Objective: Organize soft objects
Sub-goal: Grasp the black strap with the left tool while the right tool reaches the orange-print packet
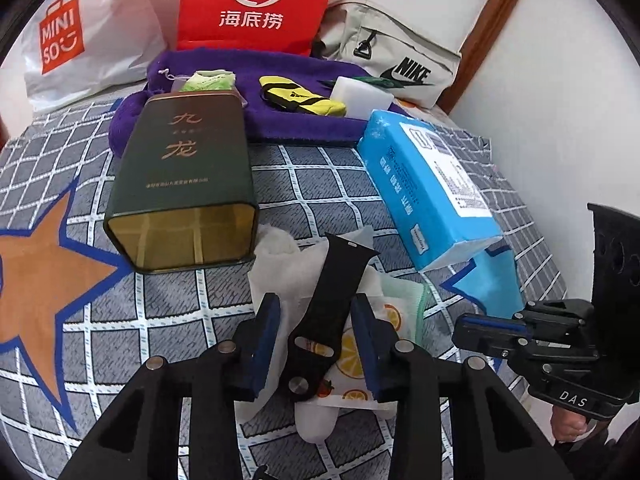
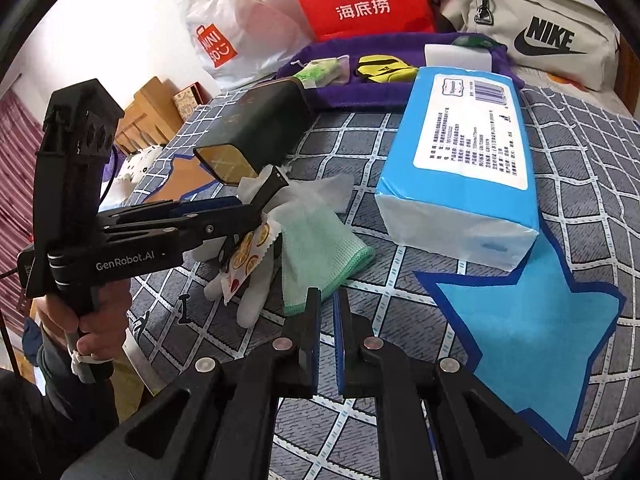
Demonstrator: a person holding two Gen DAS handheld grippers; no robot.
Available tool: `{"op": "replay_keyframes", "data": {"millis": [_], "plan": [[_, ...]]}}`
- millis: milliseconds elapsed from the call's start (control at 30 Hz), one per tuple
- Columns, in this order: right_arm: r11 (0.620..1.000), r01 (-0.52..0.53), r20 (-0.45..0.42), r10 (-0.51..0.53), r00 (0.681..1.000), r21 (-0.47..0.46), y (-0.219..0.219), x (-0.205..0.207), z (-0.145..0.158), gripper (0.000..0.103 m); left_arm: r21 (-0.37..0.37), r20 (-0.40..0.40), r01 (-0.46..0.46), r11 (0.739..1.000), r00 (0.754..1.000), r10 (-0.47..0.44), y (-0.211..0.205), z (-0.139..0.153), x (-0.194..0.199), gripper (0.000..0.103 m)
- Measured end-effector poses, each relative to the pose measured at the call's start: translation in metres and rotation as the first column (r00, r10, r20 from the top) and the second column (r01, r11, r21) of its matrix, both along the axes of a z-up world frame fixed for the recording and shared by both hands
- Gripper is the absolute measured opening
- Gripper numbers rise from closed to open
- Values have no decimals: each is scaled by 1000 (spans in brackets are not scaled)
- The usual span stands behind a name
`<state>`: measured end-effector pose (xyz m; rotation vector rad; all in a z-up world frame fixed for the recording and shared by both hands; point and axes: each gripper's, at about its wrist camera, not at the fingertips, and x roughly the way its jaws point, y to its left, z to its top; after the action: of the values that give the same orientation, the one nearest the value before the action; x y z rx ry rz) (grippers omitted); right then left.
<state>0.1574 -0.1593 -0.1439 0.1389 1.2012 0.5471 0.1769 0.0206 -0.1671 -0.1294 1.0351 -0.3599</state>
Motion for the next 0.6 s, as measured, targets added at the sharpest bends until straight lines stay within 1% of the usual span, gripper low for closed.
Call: {"op": "replay_keyframes", "data": {"millis": [67,133,233,333,467,533,600], "plan": [[1000,-2,-3,2,1000,-2,0,1,-1,8,-7,15,-8,1000,1000,8,2,5,-3,34],[1000,-1,-5,1,1000,0,0,1,-1,8,-11,22,3,1000,1000,-3,1,9,-5,34],[1000,5,-6,-5,1000,5,-2,3,-1,8,19,47,37,999,998,-38,-5,13,-10,34],[1000,6,-9,-6,1000,4,-2,2,-3,8,40,27,38,999,999,-39,-9,5,-7,34],[1000,3,-11,-3,1000,-2,-2,0,-3,8,14,7,44,999,999,-44,-9,-3,-3,34],[1000,6,-9,-6,1000,-2,-2,0,-3,8,7,-10,52,999,999,-52,-10,-8,0,27],[1000,7,-9,-7,1000,-1,-2,0,-2,8,21,-5,58,998,998,-58,-13,-10,1,24]]}}
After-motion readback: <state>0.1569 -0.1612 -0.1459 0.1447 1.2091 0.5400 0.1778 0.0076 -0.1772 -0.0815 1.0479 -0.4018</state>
